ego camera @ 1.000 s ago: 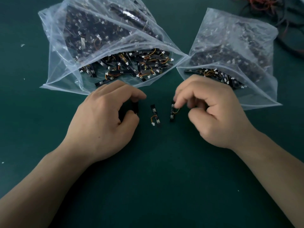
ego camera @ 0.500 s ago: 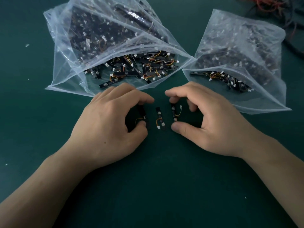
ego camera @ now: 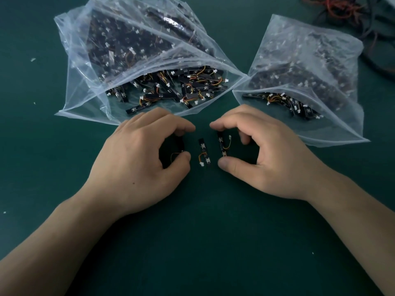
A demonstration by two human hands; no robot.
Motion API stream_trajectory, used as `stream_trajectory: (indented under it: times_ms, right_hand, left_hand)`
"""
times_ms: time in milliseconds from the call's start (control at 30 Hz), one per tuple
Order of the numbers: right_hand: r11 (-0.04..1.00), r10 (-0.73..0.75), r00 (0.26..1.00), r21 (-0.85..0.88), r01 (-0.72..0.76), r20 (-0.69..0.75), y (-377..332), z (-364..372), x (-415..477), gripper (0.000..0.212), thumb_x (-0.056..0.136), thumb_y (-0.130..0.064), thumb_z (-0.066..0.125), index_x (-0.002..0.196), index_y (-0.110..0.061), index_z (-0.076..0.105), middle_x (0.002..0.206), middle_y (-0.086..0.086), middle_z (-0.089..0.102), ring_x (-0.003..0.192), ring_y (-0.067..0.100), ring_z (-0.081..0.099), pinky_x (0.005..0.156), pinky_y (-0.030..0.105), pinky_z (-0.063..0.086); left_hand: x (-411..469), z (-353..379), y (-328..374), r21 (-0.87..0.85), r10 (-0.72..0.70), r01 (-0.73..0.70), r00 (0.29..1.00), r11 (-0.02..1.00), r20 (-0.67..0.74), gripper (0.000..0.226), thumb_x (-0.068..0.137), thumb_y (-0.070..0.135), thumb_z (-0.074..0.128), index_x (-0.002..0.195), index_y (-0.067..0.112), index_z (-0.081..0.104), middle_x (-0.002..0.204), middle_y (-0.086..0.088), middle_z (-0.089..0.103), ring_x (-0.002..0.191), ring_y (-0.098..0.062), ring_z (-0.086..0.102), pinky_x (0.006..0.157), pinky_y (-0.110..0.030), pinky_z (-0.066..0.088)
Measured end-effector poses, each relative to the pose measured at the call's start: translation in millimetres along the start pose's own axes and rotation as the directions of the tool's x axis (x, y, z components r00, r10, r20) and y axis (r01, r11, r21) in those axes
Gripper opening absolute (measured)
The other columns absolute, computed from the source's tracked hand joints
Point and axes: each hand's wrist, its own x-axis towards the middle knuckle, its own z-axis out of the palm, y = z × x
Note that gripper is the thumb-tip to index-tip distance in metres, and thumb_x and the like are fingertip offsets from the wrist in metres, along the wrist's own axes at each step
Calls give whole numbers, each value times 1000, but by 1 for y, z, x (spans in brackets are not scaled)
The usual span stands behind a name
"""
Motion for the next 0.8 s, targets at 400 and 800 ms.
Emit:
stream_trajectory:
  times_ms: [400, 800]
  right_hand:
    - [1000, -8, 1000, -25, 7, -27, -2, 3, 0, 44, 89, -42, 70, 132, -32, 62, 124, -26, 54, 94, -9, 52, 80, 8, 37]
    - [999, 19, 999, -43, -20, -38, -2, 4, 0, 40, 91, -42, 67, 131, -34, 63, 121, -28, 54, 93, 0, 54, 77, 15, 39]
  left_hand:
    - [2, 1, -6, 291, -218, 245, 968, 925, -121, 58, 97, 53, 39, 146, 27, 56, 157, 4, 48, 148, -21, 29, 119, -49, 14]
    - [3, 1, -10, 102, -182, 210, 956, 972, -230, 46, 93, 37, 54, 135, 22, 65, 135, 15, 54, 127, -15, 41, 104, -24, 18]
